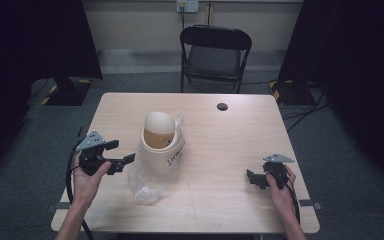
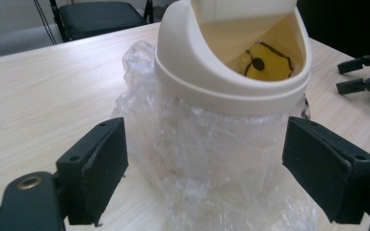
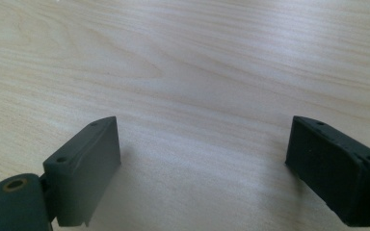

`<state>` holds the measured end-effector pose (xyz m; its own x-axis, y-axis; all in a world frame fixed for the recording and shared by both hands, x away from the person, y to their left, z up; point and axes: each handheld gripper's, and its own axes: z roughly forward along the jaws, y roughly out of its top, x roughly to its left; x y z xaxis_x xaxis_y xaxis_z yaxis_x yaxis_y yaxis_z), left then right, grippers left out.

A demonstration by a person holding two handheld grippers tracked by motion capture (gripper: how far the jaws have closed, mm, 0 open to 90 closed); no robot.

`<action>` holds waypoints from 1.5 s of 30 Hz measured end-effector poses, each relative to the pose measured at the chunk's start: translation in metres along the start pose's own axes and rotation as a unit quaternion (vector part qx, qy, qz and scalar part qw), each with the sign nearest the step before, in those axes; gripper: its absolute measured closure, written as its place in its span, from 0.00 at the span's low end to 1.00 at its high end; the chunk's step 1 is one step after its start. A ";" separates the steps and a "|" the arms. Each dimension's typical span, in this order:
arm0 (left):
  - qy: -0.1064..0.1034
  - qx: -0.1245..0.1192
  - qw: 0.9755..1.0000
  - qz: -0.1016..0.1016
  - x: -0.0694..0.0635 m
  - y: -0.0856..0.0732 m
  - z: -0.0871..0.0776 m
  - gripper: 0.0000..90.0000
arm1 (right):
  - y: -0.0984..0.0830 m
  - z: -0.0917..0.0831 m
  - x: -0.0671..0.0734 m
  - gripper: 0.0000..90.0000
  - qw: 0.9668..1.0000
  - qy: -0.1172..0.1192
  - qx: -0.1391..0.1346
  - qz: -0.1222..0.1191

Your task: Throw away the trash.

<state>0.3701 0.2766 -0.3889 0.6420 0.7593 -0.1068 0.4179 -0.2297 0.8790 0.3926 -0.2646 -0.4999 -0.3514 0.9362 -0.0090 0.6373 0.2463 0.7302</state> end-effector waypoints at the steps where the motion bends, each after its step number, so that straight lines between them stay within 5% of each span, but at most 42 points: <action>1: -0.001 0.003 1.000 -0.004 0.002 -0.002 -0.002 0.18 | 0.000 0.000 0.000 0.12 1.000 -0.001 0.000 0.000; 12: 0.051 0.032 0.998 -0.023 0.018 -0.031 -0.013 0.18 | 0.000 0.000 0.000 0.12 1.000 -0.001 0.000 0.000; 15: 0.051 0.041 0.998 -0.027 0.021 -0.038 -0.013 0.18 | 0.000 0.000 0.000 0.12 1.000 -0.001 0.000 0.000; 22: 0.079 0.072 0.994 -0.031 0.029 -0.060 -0.011 0.18 | 0.000 0.000 0.000 0.12 1.000 -0.001 0.000 0.000; 25: 0.086 0.079 0.992 -0.057 0.036 -0.077 -0.011 0.18 | 0.000 0.000 0.000 0.12 1.000 -0.001 0.000 0.000; 34: 0.106 0.095 0.987 -0.070 0.045 -0.096 -0.007 0.19 | 0.000 0.000 0.000 0.12 1.000 -0.001 0.000 0.000; 43: 0.118 0.119 0.984 -0.067 0.053 -0.112 0.002 0.20 | 0.000 0.000 0.000 0.12 1.000 -0.001 0.000 0.000; 45: 0.128 0.137 0.981 -0.046 0.052 -0.113 0.005 0.20 | 0.000 0.000 0.000 0.12 1.000 0.000 0.000 0.000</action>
<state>0.3593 0.3393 -0.4964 0.4261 0.9042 -0.0283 0.6458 -0.2821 0.7095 0.3926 -0.2646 -0.4999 -0.3516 0.9361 -0.0092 0.6372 0.2465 0.7302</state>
